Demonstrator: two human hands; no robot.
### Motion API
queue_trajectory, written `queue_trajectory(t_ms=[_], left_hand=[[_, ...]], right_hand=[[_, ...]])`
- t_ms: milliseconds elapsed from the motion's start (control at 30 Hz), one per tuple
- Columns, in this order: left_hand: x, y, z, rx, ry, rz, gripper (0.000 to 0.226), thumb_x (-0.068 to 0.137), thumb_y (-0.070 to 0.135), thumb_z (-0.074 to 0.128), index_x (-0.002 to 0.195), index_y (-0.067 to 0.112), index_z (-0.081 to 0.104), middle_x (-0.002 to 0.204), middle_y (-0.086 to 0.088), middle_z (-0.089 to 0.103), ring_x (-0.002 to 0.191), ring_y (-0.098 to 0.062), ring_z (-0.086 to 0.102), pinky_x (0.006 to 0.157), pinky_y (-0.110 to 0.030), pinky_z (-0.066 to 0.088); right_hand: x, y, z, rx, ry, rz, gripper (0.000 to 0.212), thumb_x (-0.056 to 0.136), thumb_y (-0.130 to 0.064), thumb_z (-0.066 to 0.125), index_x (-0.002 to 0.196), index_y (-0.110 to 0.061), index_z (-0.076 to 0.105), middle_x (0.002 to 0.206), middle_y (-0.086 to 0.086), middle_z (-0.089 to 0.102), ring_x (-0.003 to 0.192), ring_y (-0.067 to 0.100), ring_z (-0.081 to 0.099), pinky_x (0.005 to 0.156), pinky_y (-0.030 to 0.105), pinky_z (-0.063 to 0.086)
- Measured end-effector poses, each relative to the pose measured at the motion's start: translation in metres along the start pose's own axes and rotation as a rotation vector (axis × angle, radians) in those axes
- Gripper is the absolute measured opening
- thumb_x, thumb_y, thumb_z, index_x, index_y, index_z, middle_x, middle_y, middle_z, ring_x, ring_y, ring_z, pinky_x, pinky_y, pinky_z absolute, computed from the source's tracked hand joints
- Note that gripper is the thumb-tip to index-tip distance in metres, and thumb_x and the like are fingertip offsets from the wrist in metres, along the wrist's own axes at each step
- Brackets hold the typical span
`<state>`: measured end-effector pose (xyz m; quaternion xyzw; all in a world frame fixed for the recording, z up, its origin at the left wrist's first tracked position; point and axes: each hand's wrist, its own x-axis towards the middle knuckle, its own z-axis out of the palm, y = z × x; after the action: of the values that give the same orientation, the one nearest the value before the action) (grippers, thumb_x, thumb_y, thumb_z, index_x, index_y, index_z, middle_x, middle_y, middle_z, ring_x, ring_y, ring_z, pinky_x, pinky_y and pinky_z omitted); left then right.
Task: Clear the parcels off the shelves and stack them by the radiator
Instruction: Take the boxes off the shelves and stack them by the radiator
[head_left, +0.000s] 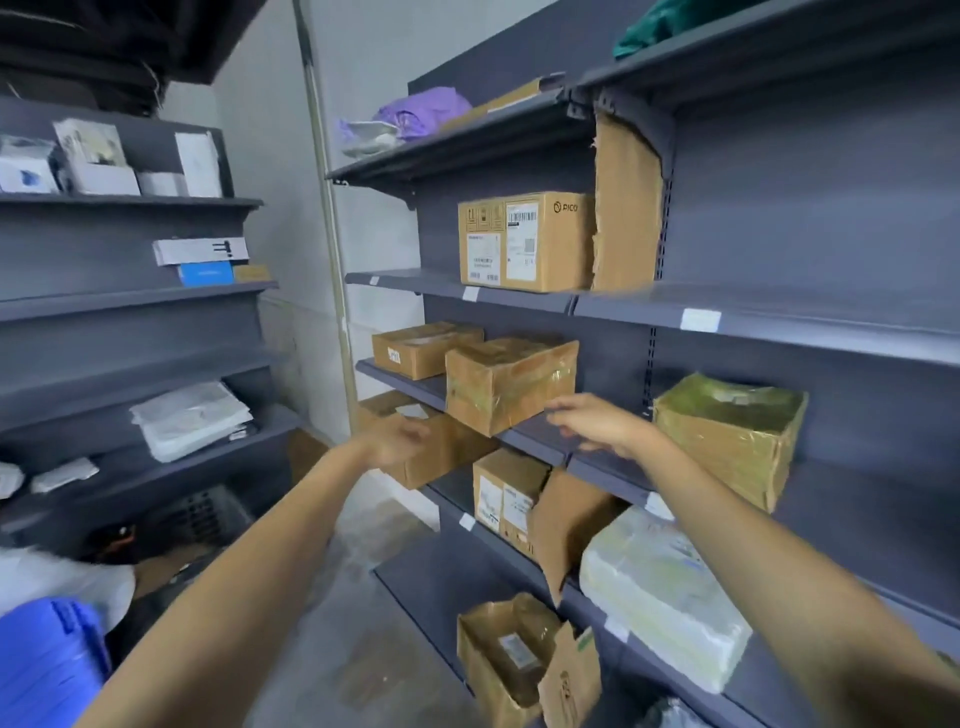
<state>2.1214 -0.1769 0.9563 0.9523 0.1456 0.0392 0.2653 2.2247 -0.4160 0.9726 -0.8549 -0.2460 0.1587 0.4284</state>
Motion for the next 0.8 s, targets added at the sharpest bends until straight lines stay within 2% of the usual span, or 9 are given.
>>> queue_trajectory(t_ms=[67, 167, 300, 433, 500, 567, 633, 700, 800], left_hand=[[0.041, -0.004, -0.012, -0.018, 0.002, 0.048, 0.034, 0.098, 0.020, 0.043, 0.129, 0.017, 0.055, 0.141, -0.004, 0.048, 0.130, -0.021, 0.043, 0.107, -0.029, 0.031], [0.095, -0.012, -0.031, -0.011, -0.016, 0.089, 0.037, 0.098, 0.013, 0.042, 0.134, 0.013, 0.050, 0.144, -0.007, 0.044, 0.132, -0.022, 0.039, 0.107, -0.027, 0.028], [0.173, -0.016, -0.065, -0.057, 0.052, 0.157, 0.043, 0.098, 0.010, 0.039, 0.141, 0.011, 0.039, 0.149, -0.006, 0.035, 0.137, -0.022, 0.032, 0.101, -0.015, 0.025], [0.262, -0.023, -0.090, -0.178, 0.099, 0.212, 0.044, 0.098, 0.020, 0.043, 0.141, 0.014, 0.038, 0.144, -0.007, 0.042, 0.131, -0.022, 0.041, 0.106, -0.028, 0.032], [0.308, -0.024, -0.096, -0.284, 0.108, 0.244, 0.045, 0.098, 0.021, 0.043, 0.142, 0.013, 0.037, 0.143, -0.007, 0.044, 0.129, -0.022, 0.043, 0.107, -0.027, 0.032], [0.349, -0.019, -0.101, -0.391, 0.115, 0.257, 0.046, 0.099, 0.024, 0.041, 0.143, 0.015, 0.033, 0.144, -0.006, 0.042, 0.128, -0.022, 0.043, 0.105, -0.027, 0.032], [0.383, -0.009, -0.107, -0.461, 0.107, 0.283, 0.051, 0.099, 0.031, 0.038, 0.147, 0.018, 0.024, 0.149, -0.006, 0.036, 0.131, -0.023, 0.040, 0.108, -0.032, 0.031], [0.410, 0.003, -0.117, -0.580, 0.106, 0.310, 0.056, 0.099, 0.037, 0.036, 0.149, 0.020, 0.016, 0.154, -0.005, 0.027, 0.137, -0.023, 0.032, 0.112, -0.038, 0.028], [0.441, 0.024, -0.133, -0.737, 0.061, 0.328, 0.059, 0.097, 0.048, 0.032, 0.148, 0.022, 0.019, 0.152, -0.003, 0.031, 0.134, -0.023, 0.037, 0.110, -0.041, 0.031]], right_hand=[[0.040, -0.008, -0.009, -0.017, 0.012, -0.008, 0.038, 0.098, -0.029, 0.043, 0.136, -0.029, 0.045, 0.142, -0.001, 0.044, 0.126, 0.018, 0.046, 0.092, 0.031, 0.041], [0.090, -0.027, -0.013, -0.057, 0.025, -0.103, 0.038, 0.097, -0.027, 0.045, 0.136, -0.029, 0.046, 0.145, -0.004, 0.039, 0.131, 0.018, 0.040, 0.097, 0.029, 0.038], [0.147, -0.057, -0.023, -0.049, 0.300, -0.287, 0.043, 0.097, -0.018, 0.046, 0.139, -0.024, 0.043, 0.146, 0.001, 0.041, 0.132, 0.018, 0.041, 0.109, 0.028, 0.030], [0.192, -0.070, -0.036, -0.024, 0.628, -0.340, 0.053, 0.096, -0.013, 0.044, 0.146, -0.015, 0.027, 0.151, 0.005, 0.032, 0.137, 0.020, 0.032, 0.100, 0.019, 0.025], [0.212, -0.069, -0.038, -0.009, 0.739, -0.316, 0.058, 0.096, -0.015, 0.045, 0.148, -0.009, 0.021, 0.154, 0.007, 0.026, 0.140, 0.021, 0.028, 0.098, 0.013, 0.022], [0.227, -0.069, -0.038, -0.010, 0.836, -0.294, 0.058, 0.096, -0.015, 0.047, 0.146, -0.003, 0.022, 0.149, 0.007, 0.031, 0.138, 0.019, 0.029, 0.092, 0.002, 0.020], [0.241, -0.074, -0.039, 0.021, 0.869, -0.265, 0.059, 0.095, -0.016, 0.050, 0.146, -0.003, 0.023, 0.136, -0.005, 0.038, 0.129, 0.010, 0.033, 0.085, -0.009, 0.016], [0.255, -0.081, -0.042, 0.043, 0.858, -0.232, 0.057, 0.096, -0.016, 0.050, 0.146, -0.008, 0.026, 0.136, -0.013, 0.040, 0.126, 0.006, 0.036, 0.094, -0.005, 0.021], [0.271, -0.094, -0.048, 0.110, 0.902, -0.197, 0.054, 0.095, -0.017, 0.049, 0.145, -0.011, 0.031, 0.142, -0.001, 0.046, 0.129, 0.012, 0.043, 0.105, 0.018, 0.032]])
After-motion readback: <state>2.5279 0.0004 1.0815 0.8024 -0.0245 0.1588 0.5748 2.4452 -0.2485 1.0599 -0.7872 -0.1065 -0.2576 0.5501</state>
